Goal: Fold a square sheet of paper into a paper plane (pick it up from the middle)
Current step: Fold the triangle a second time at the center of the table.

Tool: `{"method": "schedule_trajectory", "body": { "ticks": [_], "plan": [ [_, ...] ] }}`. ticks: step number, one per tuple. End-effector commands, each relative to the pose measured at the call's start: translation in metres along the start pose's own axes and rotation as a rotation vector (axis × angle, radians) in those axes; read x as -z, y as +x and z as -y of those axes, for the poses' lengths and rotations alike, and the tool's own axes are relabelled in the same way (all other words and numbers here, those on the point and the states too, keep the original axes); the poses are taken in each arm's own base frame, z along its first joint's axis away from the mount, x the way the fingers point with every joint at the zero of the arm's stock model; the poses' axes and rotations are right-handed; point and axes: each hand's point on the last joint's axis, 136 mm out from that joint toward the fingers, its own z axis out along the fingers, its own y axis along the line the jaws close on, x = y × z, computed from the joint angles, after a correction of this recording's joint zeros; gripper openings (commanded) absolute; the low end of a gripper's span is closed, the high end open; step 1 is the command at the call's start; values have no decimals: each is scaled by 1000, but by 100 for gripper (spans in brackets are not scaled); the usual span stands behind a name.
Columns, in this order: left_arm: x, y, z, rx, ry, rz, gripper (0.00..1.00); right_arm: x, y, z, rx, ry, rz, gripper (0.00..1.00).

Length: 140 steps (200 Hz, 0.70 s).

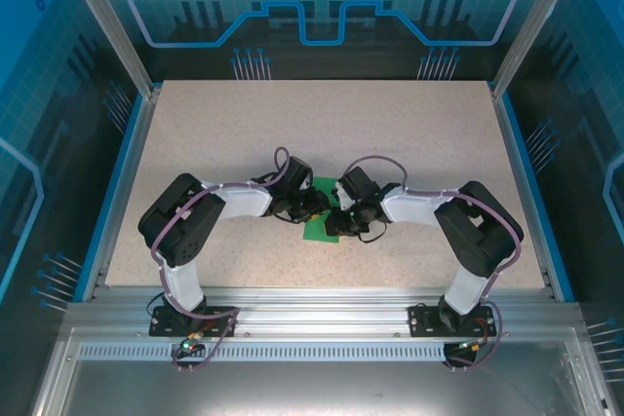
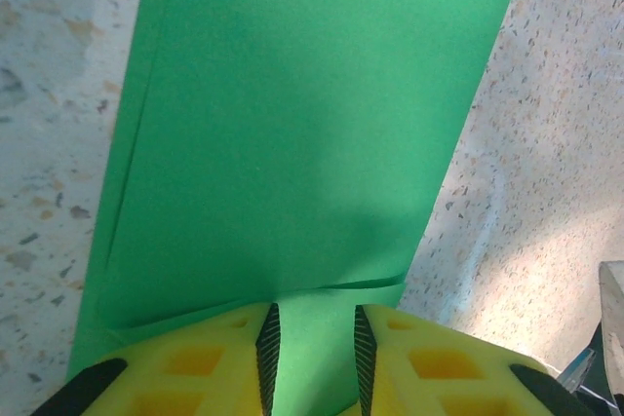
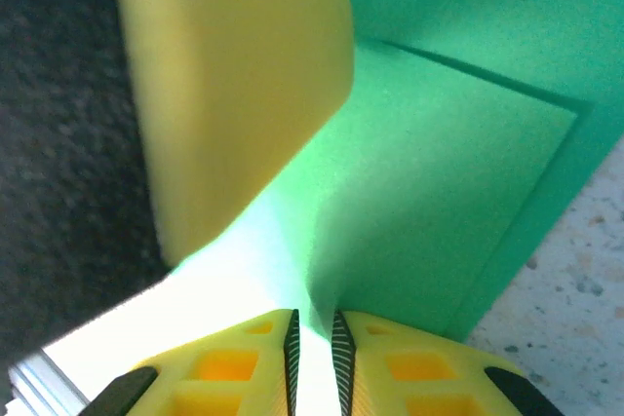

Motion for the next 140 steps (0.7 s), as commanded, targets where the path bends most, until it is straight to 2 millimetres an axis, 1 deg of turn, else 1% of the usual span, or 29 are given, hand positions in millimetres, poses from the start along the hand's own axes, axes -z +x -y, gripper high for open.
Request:
{"method": "schedule_trajectory", "body": {
  "ticks": [1,17,28,42,64,102,140],
  "plan": [
    [4,-4,11,-41,25,-2,33,-8,21,20,-29,49,-65,20],
    [11,-6,19,-61,43,10,38,-10,26,26,-40,59,-70,20],
    [17,-6,26,-73,60,19,44,-11,27,28,-49,57,-66,19],
    [26,-6,35,-87,86,29,47,-11,26,28,-60,44,-60,18],
    [34,-2,41,-71,116,18,47,-11,22,25,-63,29,-42,18],
    [27,5,38,-23,151,-7,46,-10,20,24,-66,24,-32,17],
    [13,8,35,-14,154,-37,46,-11,21,25,-67,26,-31,17]
  ]
}}
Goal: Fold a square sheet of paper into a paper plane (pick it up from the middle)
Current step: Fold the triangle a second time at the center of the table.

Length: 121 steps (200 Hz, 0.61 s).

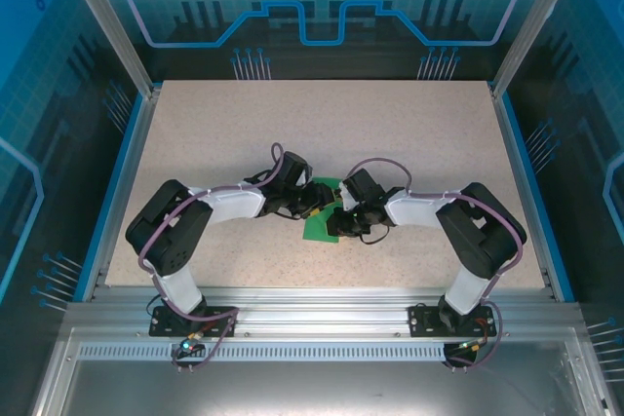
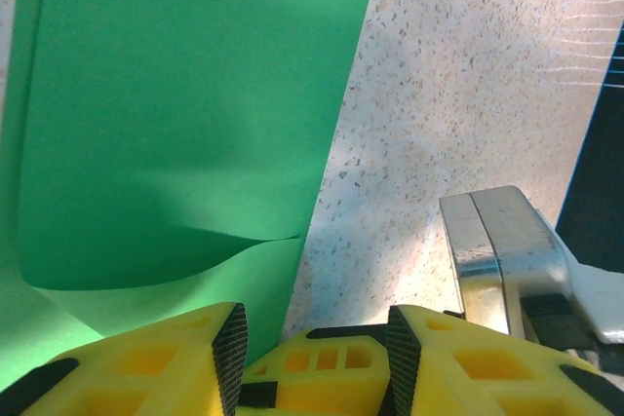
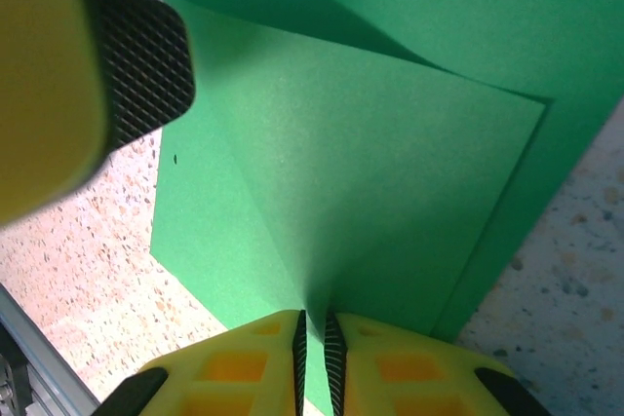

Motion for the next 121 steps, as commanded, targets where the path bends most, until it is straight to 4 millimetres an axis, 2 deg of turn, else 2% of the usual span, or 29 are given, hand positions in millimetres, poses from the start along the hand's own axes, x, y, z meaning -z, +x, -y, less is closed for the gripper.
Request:
{"method": "schedule_trajectory", "body": {
  "ticks": [1,57,81,121],
  "plan": [
    [-10,6,5,9,40,-40,46,-8,21,24,-45,68,-59,17],
    [-29,1,-24,35,-37,-23,45,-7,23,28,-50,78,-58,17],
    [-27,-8,-35,14,-84,10,45,-6,26,32,-55,92,-63,17],
    [-12,-28,-40,-22,-102,60,45,-4,31,40,-58,120,-76,16]
  ]
}}
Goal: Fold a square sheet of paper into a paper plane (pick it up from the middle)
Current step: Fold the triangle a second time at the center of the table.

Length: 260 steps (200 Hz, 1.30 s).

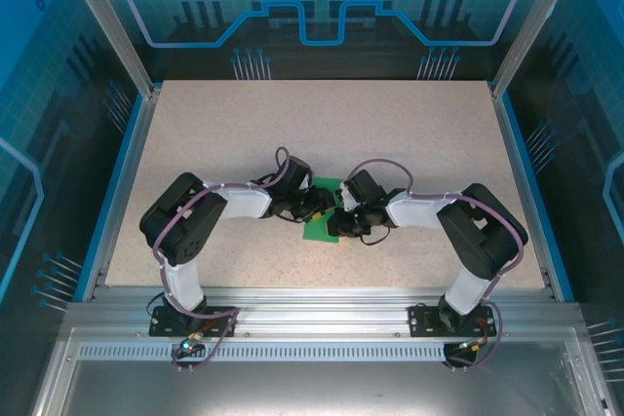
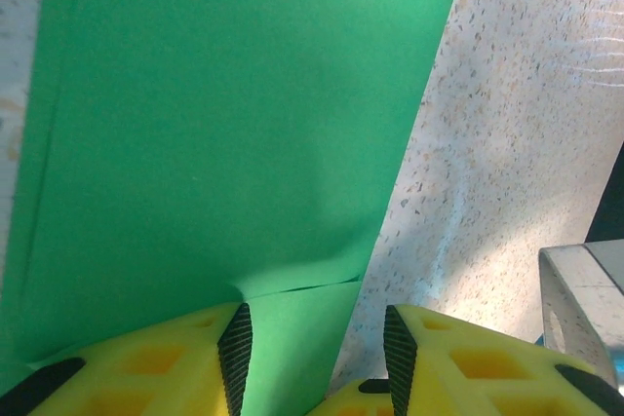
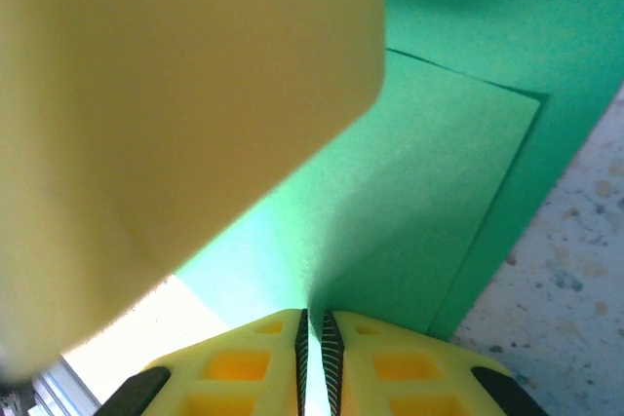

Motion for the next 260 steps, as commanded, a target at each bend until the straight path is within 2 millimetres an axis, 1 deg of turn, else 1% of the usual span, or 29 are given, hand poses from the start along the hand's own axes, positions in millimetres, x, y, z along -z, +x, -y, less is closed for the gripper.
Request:
{"method": "schedule_trajectory", "body": {
  "ticks": [1,37,67,88,107,132,144,158,172,186,202,224,245,260],
  "plan": [
    [10,-24,-17,-30,-68,70,45,-4,31,39,-53,124,-88,16],
    [18,-42,-18,-69,-59,110,45,-3,34,40,-59,118,-90,16],
    [20,-53,-16,-99,-40,127,45,-2,34,39,-62,110,-90,16],
    [25,-61,-15,-110,-29,142,46,-2,33,38,-63,100,-88,16],
    [34,-68,-8,-120,-5,158,46,-3,30,35,-62,90,-86,16],
    [49,-70,10,-146,33,170,47,-3,26,30,-59,76,-78,16],
    [58,-68,19,-150,58,172,47,-3,24,29,-59,74,-75,16],
    [65,-62,25,-138,90,165,46,-3,23,29,-59,74,-74,16],
    [67,-53,27,-113,116,146,44,-4,22,29,-62,76,-74,16],
    [66,-41,30,-94,146,117,41,-5,21,29,-66,77,-71,16],
    [58,-24,32,-82,166,67,39,-5,20,29,-69,76,-70,17],
    [43,-7,31,-75,158,17,39,-6,20,29,-68,77,-67,17],
    [28,3,28,-58,148,-16,39,-6,21,30,-72,77,-68,17],
    [20,6,18,-34,121,-29,38,-7,20,30,-72,76,-69,17]
  ]
}}
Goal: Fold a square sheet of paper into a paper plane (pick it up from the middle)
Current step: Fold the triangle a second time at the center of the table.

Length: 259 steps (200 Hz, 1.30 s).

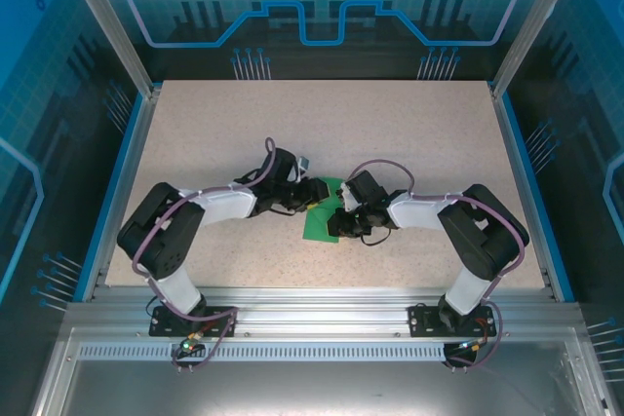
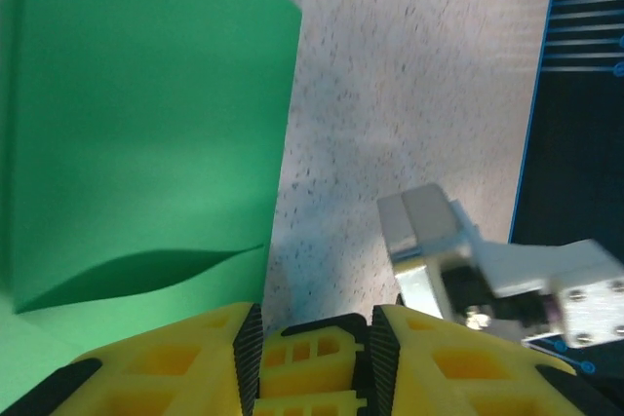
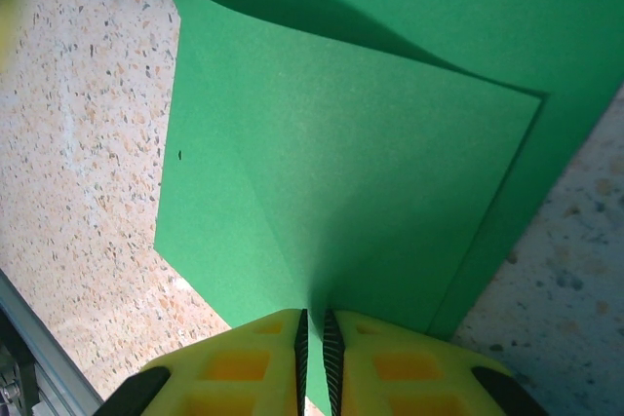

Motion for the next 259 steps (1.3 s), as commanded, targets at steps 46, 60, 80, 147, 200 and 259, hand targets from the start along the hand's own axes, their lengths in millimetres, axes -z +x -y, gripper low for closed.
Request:
{"method": "schedule_trajectory", "body": {
  "ticks": [46,60,80,147,200,259],
  "plan": [
    [-21,12,-46,73,-119,-33,38,-6,19,27,-71,78,-71,17],
    [-24,12,-53,63,-149,-29,38,-5,19,24,-68,66,-69,17],
    [-25,10,-58,47,-169,-26,38,-2,17,18,-59,42,-63,17],
    [-26,12,-65,45,-189,-27,36,13,-8,-25,7,-64,-2,17],
    [-25,12,-60,54,-173,-31,36,-1,-21,-32,8,-48,18,17],
    [-25,11,-61,64,-182,-30,36,-11,-2,-10,-15,17,-44,17]
  ]
}}
